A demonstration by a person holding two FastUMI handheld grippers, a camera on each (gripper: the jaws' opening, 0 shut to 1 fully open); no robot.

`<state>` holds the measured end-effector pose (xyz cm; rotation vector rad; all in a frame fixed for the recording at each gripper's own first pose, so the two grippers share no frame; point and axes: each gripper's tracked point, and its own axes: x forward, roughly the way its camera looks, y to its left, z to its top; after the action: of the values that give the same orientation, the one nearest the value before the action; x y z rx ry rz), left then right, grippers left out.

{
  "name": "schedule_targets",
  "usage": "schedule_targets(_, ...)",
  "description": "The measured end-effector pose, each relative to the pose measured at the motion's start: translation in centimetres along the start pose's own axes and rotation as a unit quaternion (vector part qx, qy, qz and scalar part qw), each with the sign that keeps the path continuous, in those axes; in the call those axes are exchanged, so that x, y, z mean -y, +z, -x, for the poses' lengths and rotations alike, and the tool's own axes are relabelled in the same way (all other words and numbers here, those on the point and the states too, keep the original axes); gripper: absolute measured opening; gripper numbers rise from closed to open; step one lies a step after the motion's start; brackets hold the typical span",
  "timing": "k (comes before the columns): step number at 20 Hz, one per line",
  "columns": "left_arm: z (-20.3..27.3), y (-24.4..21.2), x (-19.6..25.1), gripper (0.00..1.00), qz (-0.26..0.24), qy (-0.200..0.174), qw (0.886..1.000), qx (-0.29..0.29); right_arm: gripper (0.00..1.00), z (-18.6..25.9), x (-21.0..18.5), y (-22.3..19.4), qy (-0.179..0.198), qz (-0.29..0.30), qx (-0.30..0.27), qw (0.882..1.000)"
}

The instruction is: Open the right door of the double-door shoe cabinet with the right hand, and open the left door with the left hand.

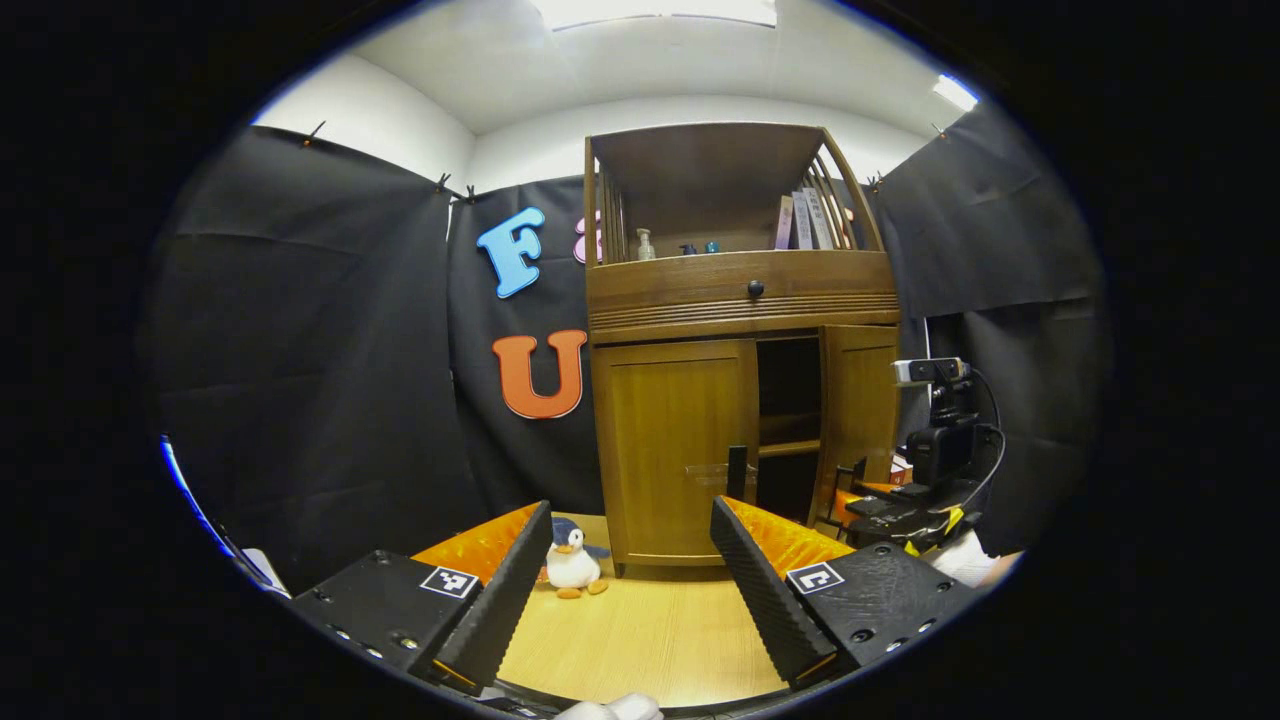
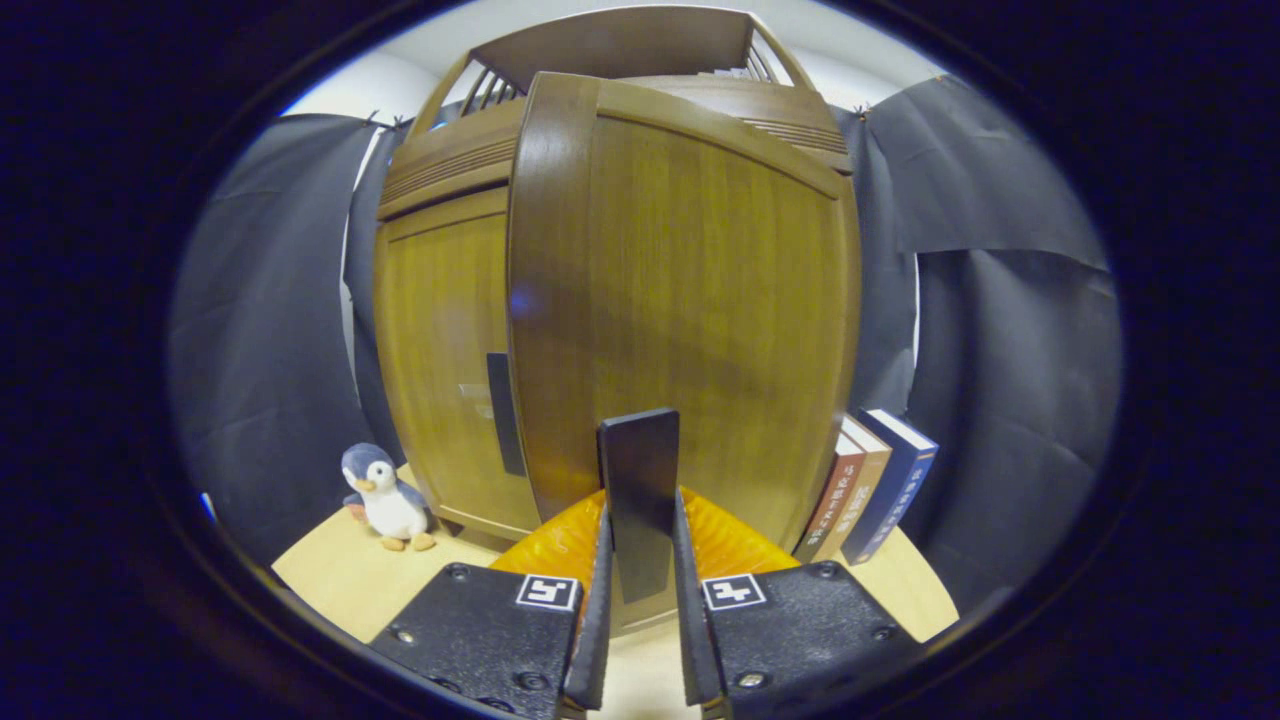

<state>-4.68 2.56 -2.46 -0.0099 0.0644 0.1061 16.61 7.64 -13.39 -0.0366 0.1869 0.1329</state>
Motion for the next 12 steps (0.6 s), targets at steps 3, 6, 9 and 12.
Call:
schedule_targets(3,-0.2,0.1,0.7,0.96,-0.002,-0.011,1.000,0.002,0.31,1.1,1.1,-0.4,-0.002,0.001,-0.001,1.000)
schedule_targets(6,-0.5,0.1,1.3,0.96,-0.005,-0.021,1.000,0.001,0.29,2.1,2.1,-0.6,-0.010,0.002,-0.003,1.000)
schedule_targets(9,-0.6,0.0,1.8,1.00,-0.006,-0.030,1.000,0.001,0.26,3.1,3.1,-0.9,-0.012,-0.004,-0.004,1.000)
schedule_targets(12,-0.7,0.1,2.6,0.96,-0.007,-0.041,0.999,0.001,0.26,4.1,4.5,-1.0,-0.019,-0.007,-0.004,1.000)
